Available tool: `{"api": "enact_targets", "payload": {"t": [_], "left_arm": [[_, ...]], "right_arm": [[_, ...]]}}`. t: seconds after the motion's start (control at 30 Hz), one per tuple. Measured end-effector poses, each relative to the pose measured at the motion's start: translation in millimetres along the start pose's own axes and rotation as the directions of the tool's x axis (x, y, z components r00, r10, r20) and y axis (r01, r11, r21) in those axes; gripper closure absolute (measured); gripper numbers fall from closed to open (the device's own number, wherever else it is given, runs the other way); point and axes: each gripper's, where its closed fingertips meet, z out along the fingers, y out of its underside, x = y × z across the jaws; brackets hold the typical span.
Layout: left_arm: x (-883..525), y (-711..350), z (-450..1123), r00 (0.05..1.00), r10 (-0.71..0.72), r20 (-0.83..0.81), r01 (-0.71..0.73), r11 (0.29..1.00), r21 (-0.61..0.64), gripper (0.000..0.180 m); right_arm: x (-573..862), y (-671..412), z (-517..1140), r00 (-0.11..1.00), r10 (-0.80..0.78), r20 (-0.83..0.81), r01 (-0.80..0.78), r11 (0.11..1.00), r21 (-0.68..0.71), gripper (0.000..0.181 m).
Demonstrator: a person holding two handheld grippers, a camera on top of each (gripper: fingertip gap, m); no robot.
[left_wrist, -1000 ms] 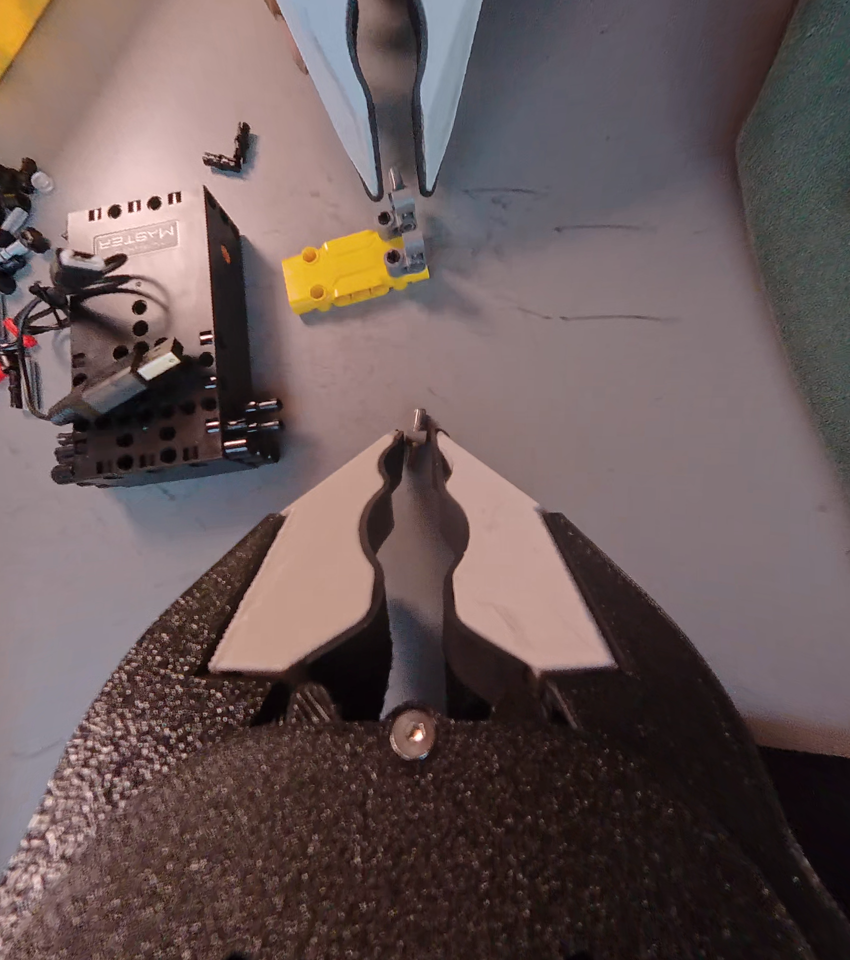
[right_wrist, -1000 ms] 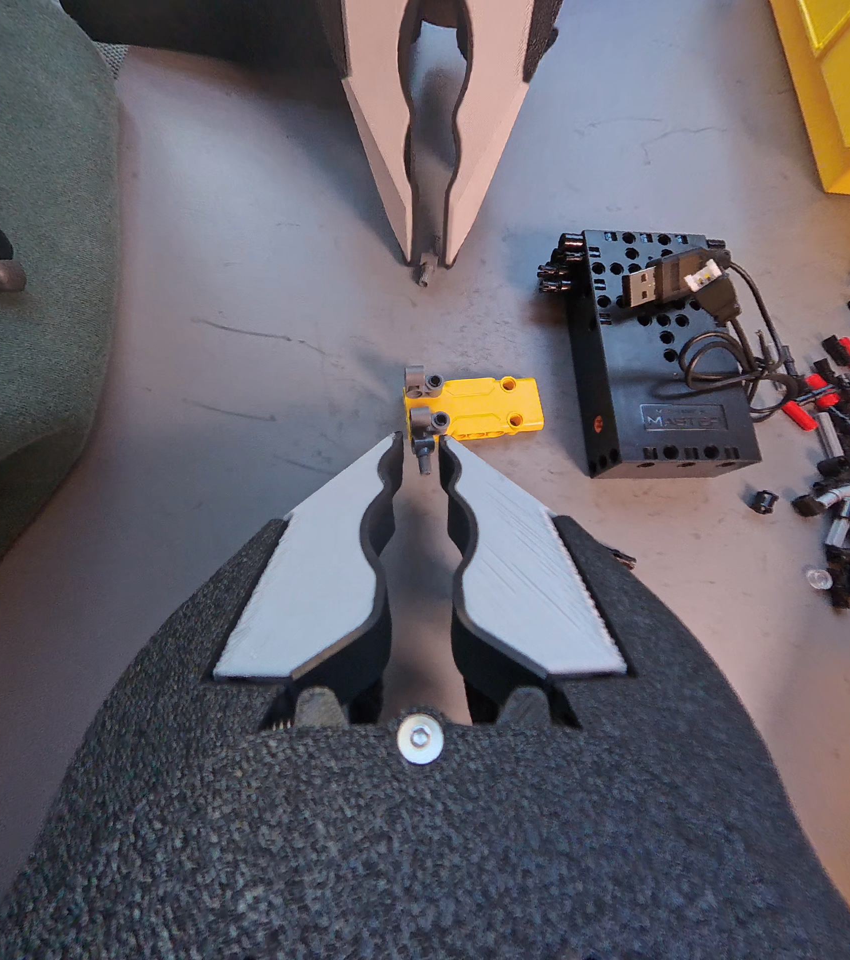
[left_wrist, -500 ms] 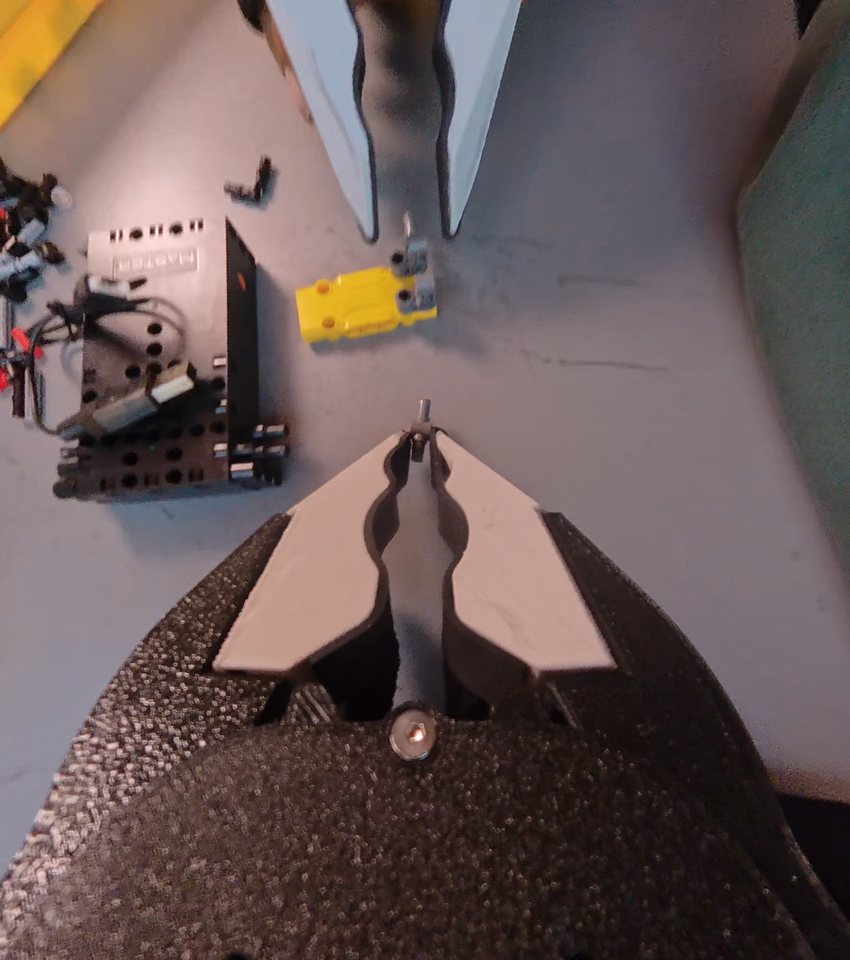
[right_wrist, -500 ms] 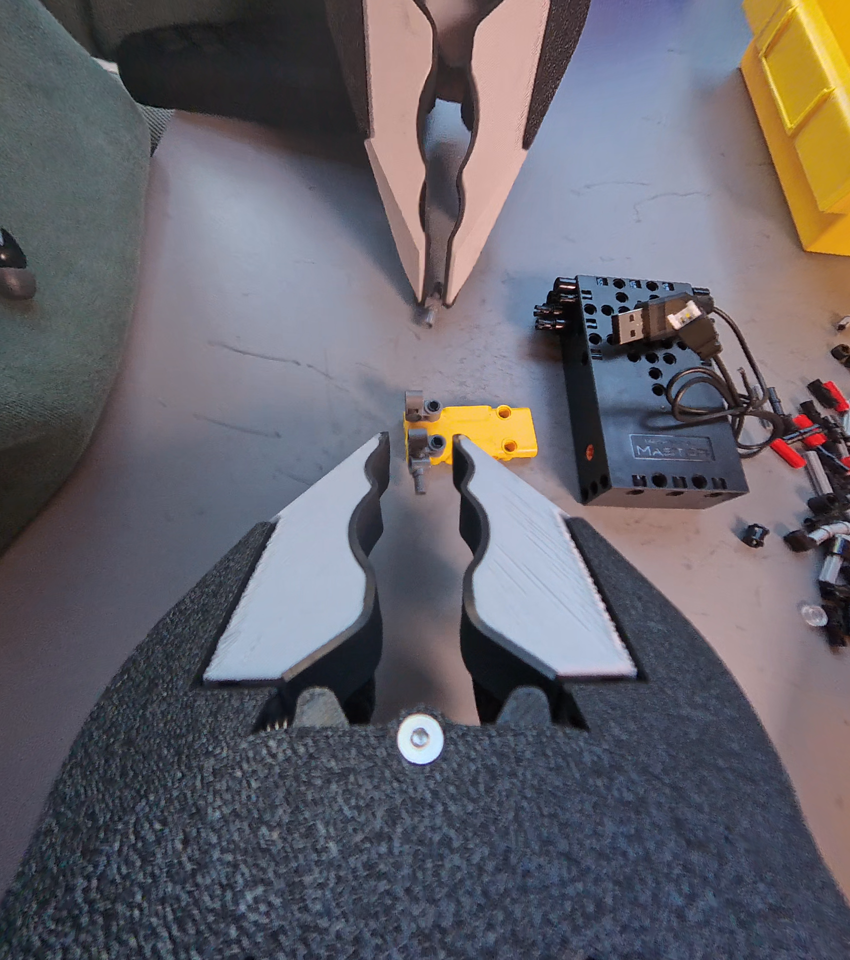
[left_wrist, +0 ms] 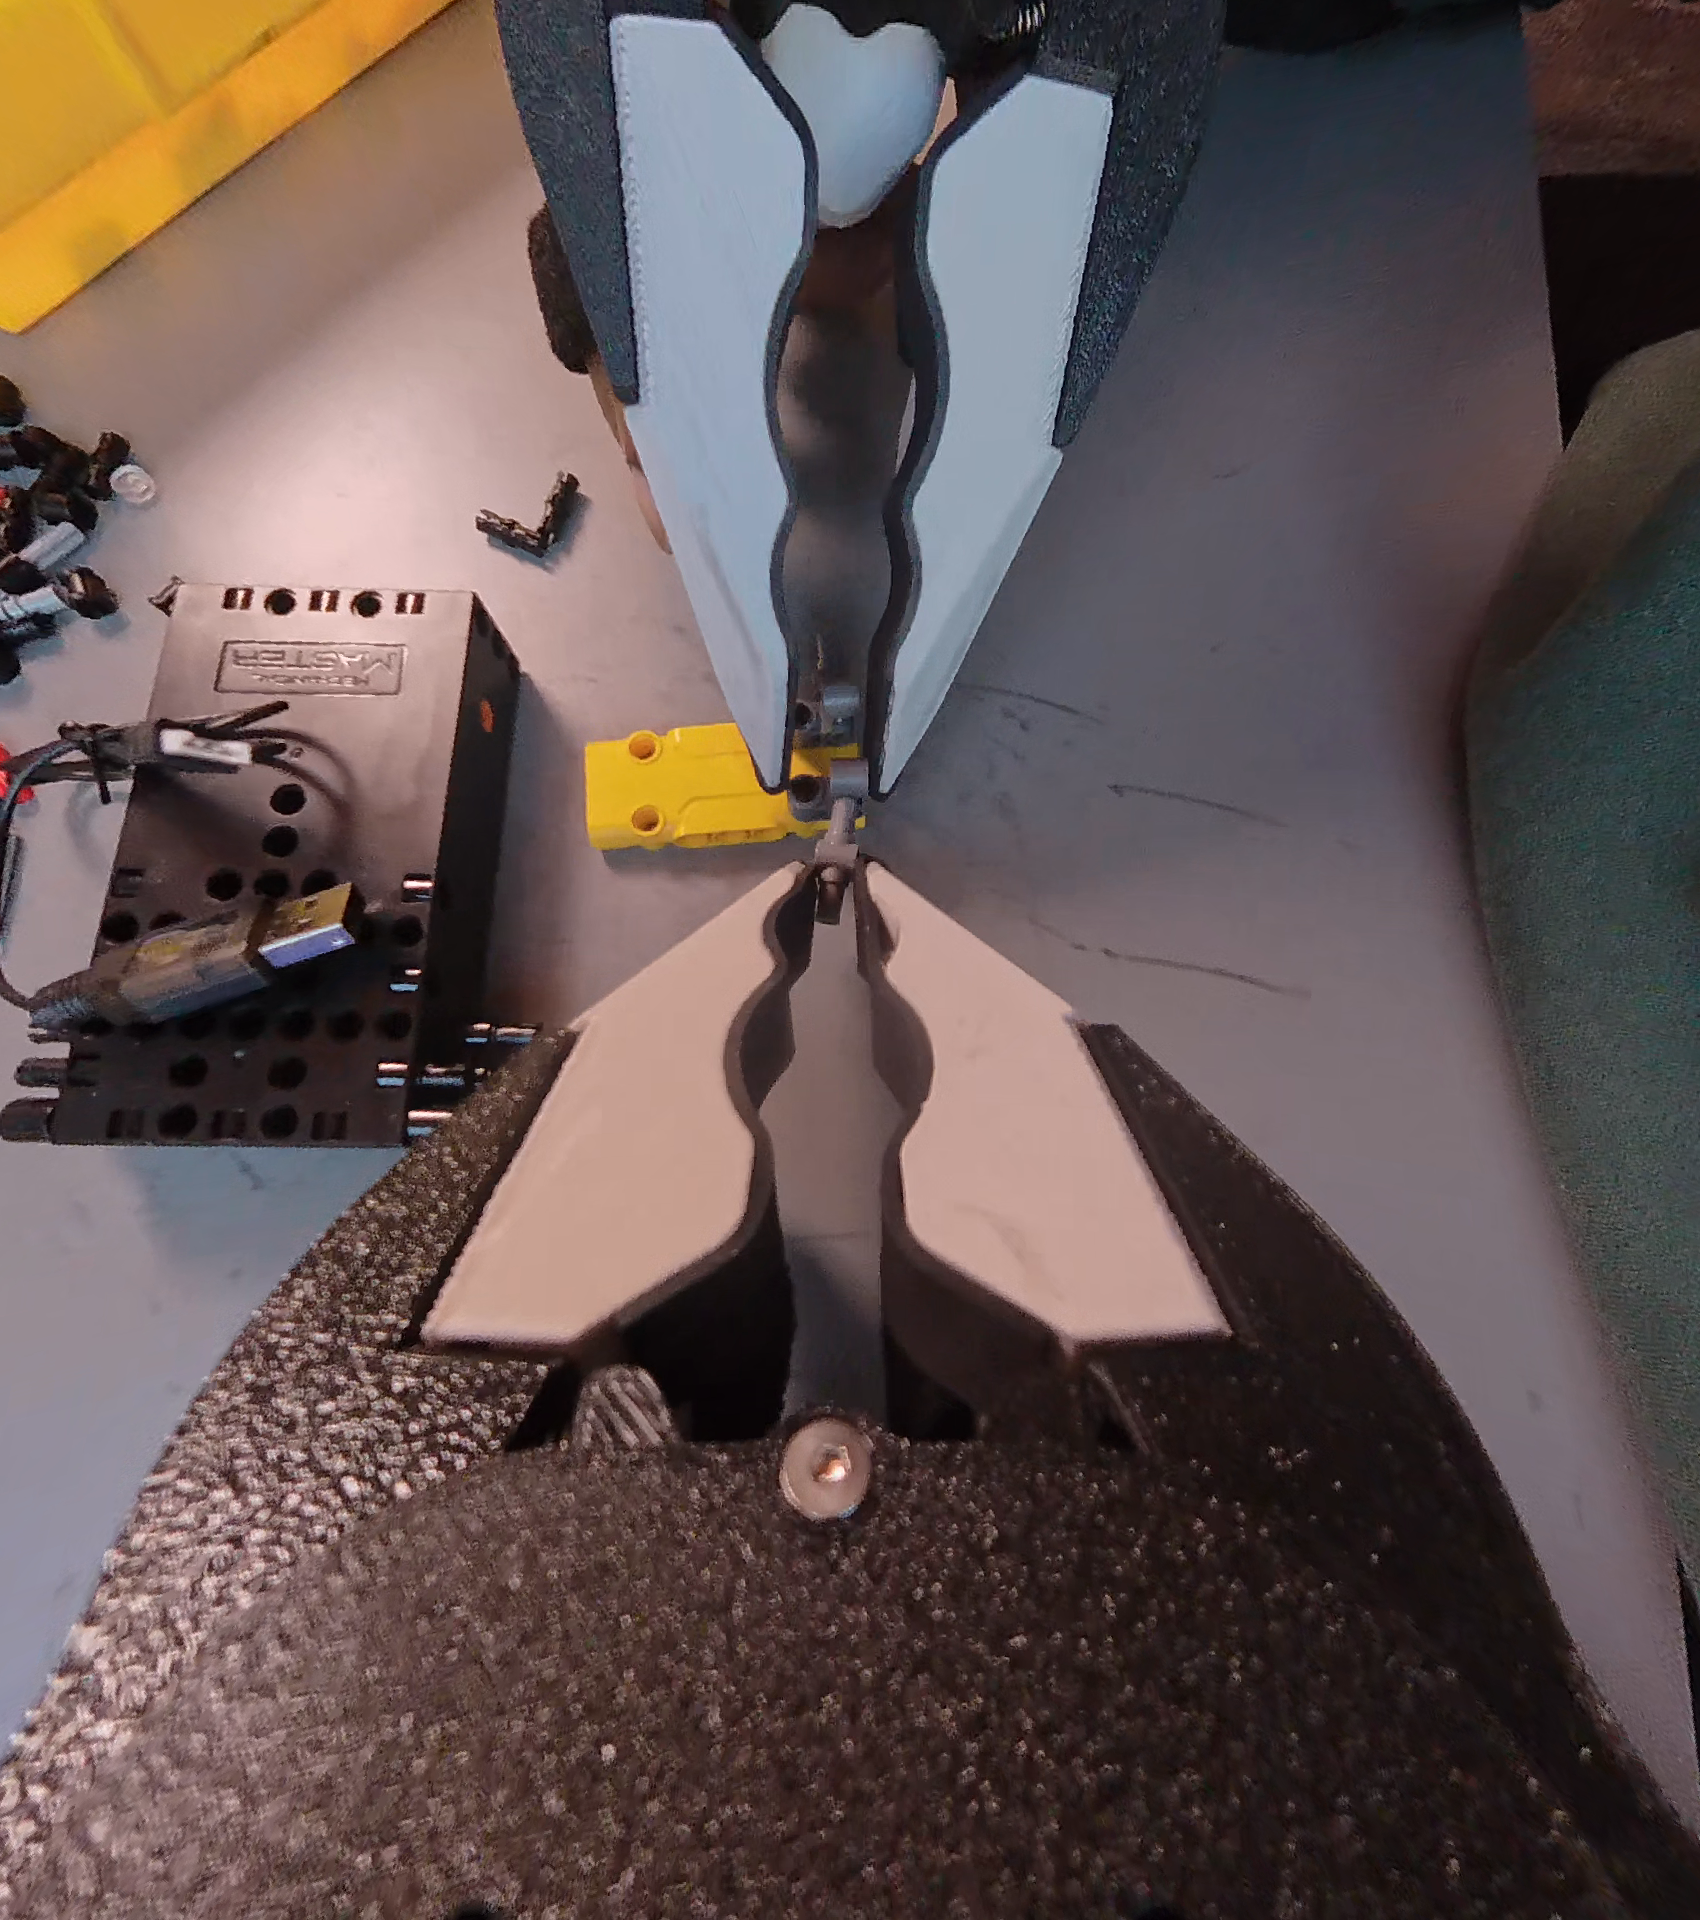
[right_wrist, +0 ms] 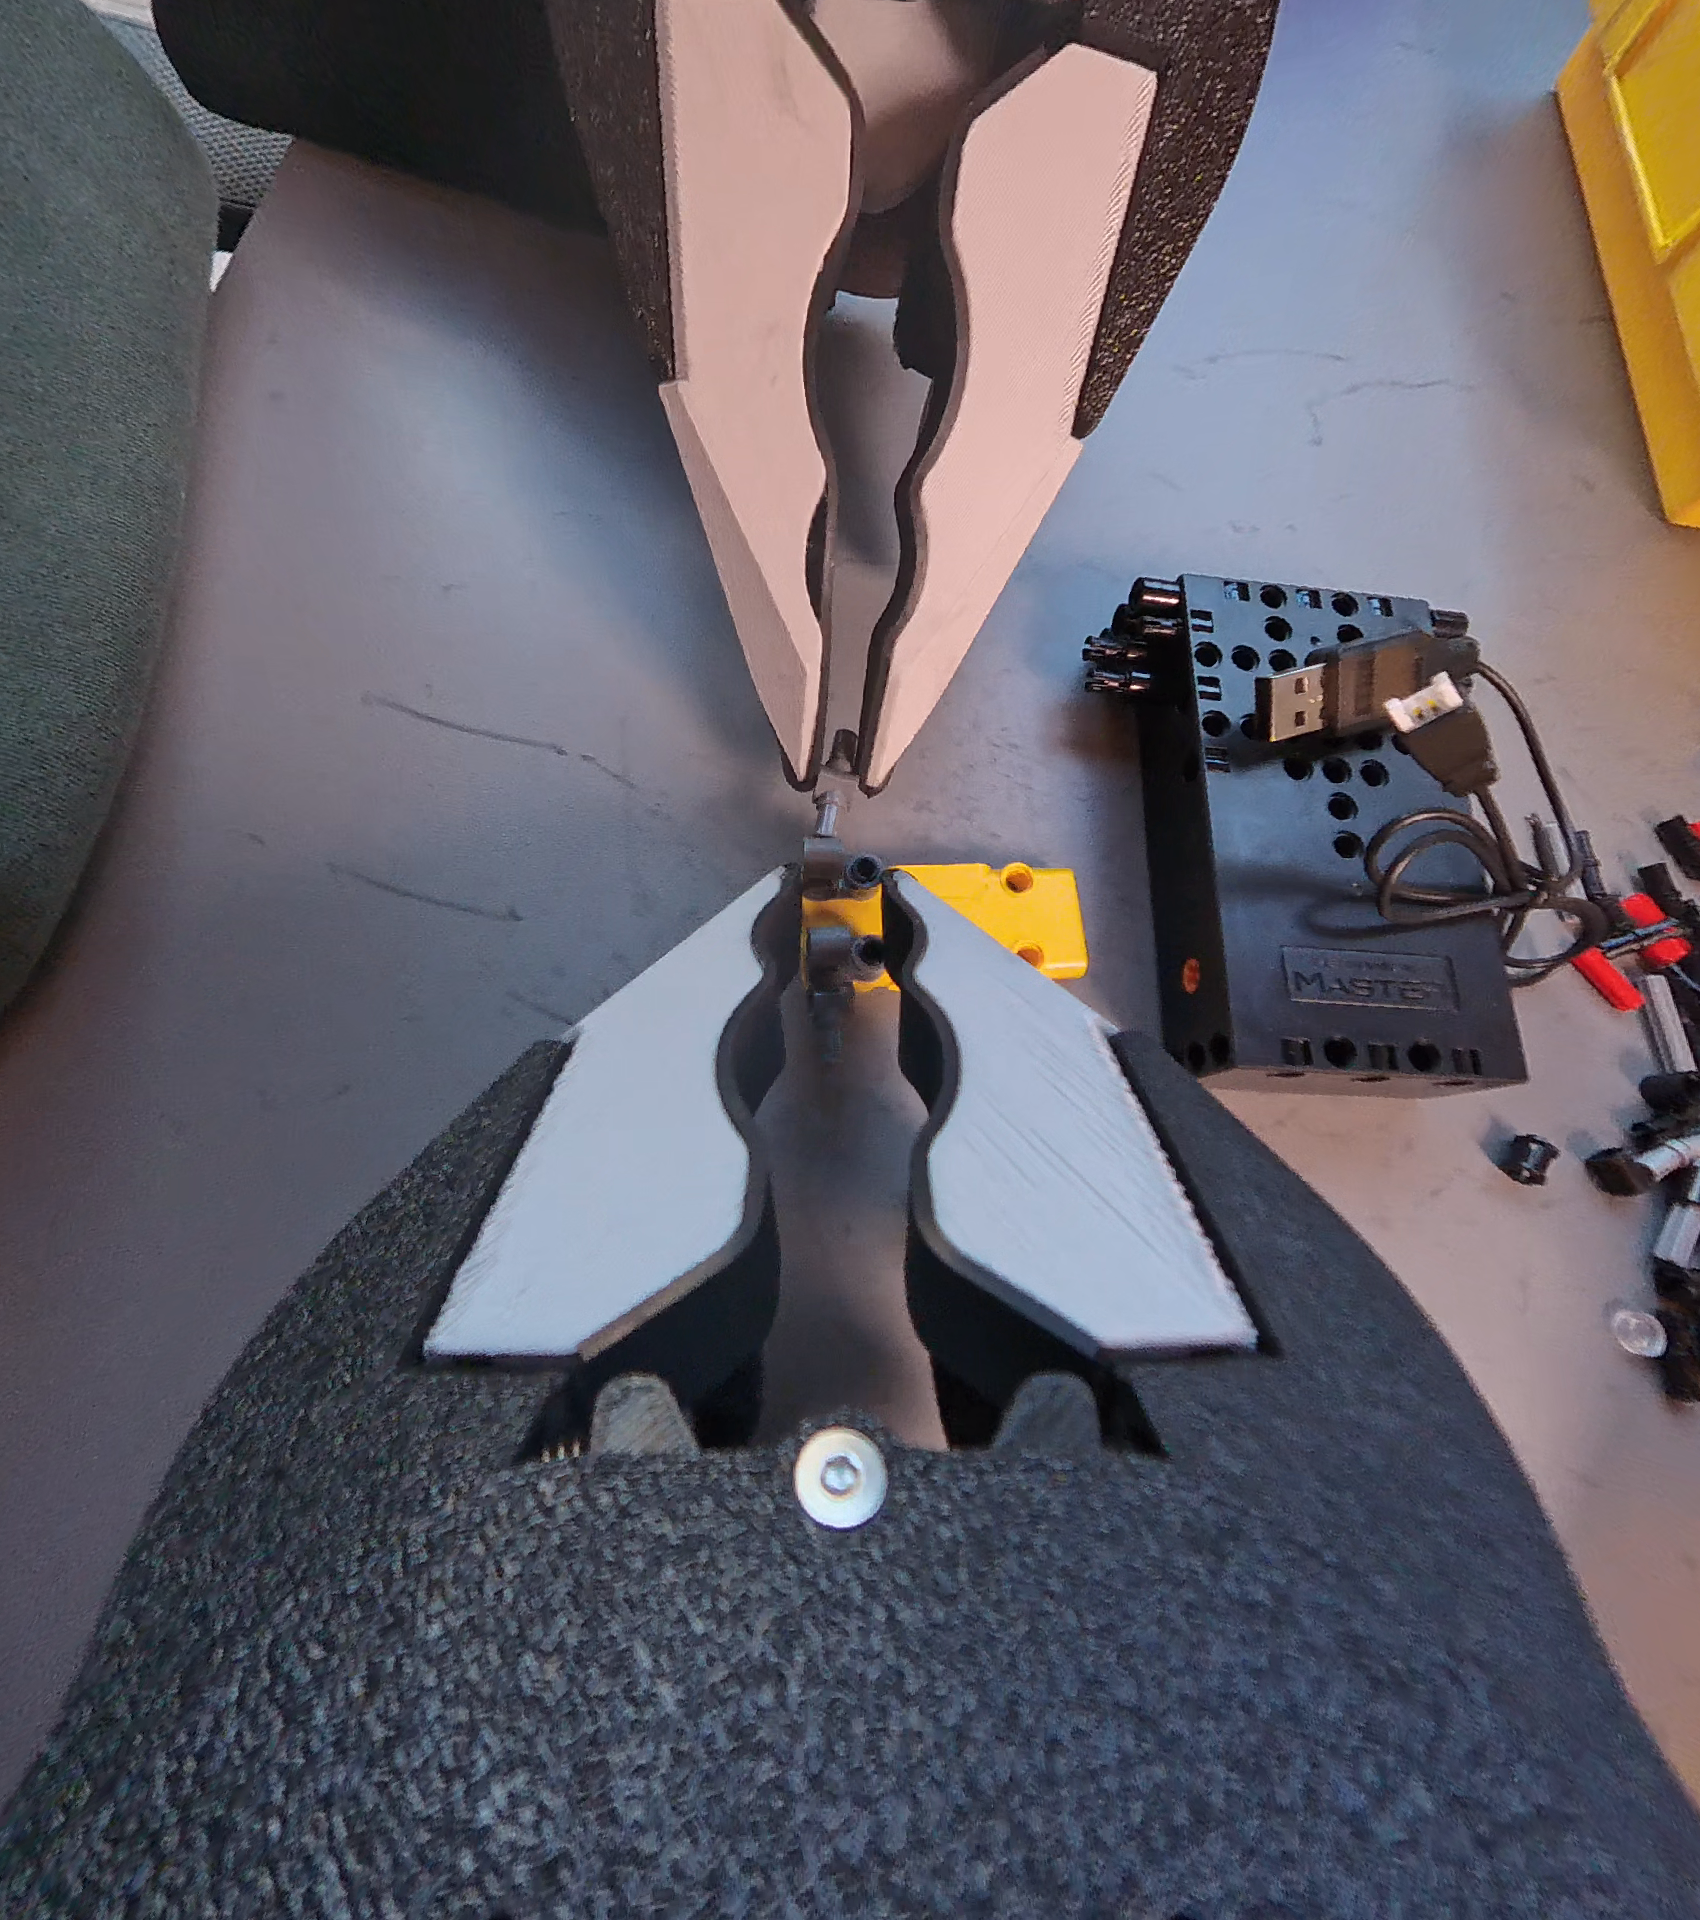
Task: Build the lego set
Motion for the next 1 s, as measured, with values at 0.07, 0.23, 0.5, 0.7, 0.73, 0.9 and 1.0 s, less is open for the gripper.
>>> {"api": "enact_targets", "payload": {"t": [0.07,0.23,0.5,0.7,0.73,0.9,1.0], "left_arm": [[-1,0,0,1.000,-0.010,0.014,0.010,1.000,-0.001,0.173],[-3,2,0,0.998,-0.043,0.039,0.043,0.999,-0.009,0.173],[-8,6,2,0.995,-0.071,0.076,0.075,0.996,-0.042,0.173],[-8,5,1,0.991,-0.089,0.099,0.093,0.995,-0.038,0.173],[-8,5,1,0.991,-0.090,0.103,0.095,0.995,-0.043,0.173],[-9,5,1,0.989,-0.090,0.120,0.097,0.994,-0.055,0.174],[-10,5,1,0.987,-0.107,0.122,0.113,0.993,-0.044,0.174]], "right_arm": [[1,0,0,1.000,0.004,-0.005,-0.004,1.000,0.000,0.167],[5,0,1,0.999,0.033,-0.016,-0.033,0.999,-0.002,0.168],[6,-1,2,0.999,0.046,-0.025,-0.046,0.999,-0.004,0.168],[9,0,3,0.997,0.069,-0.038,-0.070,0.998,-0.006,0.169],[9,-1,3,0.997,0.070,-0.039,-0.070,0.998,-0.006,0.169],[10,-1,4,0.996,0.078,-0.042,-0.078,0.997,-0.007,0.169],[11,-1,4,0.995,0.085,-0.046,-0.085,0.996,-0.008,0.169]]}}
